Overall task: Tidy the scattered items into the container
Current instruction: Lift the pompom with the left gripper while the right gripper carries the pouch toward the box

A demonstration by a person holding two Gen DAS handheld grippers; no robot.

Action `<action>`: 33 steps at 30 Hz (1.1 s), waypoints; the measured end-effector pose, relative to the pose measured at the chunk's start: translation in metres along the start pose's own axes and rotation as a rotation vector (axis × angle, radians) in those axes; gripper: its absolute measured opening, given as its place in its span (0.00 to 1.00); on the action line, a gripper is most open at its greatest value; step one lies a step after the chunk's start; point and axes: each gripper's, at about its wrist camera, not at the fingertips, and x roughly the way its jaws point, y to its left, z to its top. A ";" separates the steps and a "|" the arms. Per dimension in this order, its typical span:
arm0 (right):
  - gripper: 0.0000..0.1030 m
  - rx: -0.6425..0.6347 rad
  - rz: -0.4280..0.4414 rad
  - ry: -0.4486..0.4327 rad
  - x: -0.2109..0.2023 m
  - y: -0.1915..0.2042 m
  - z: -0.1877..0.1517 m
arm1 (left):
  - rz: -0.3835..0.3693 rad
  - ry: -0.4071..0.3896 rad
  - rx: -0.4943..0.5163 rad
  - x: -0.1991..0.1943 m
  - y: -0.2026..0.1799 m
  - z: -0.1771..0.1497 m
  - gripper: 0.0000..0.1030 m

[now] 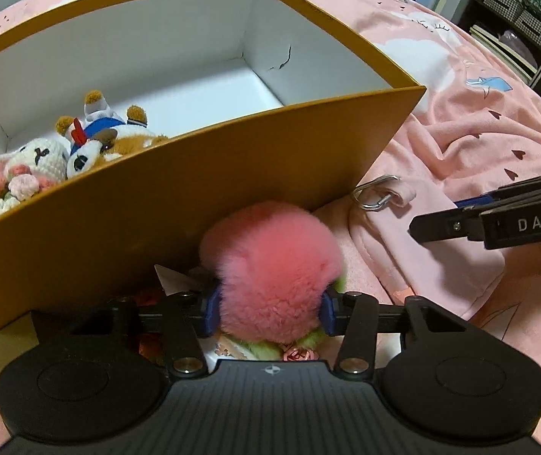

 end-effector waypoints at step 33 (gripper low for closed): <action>0.28 -0.162 0.027 -0.206 -0.090 0.045 0.003 | 0.030 -0.231 -0.008 -0.093 -0.003 -0.002 0.45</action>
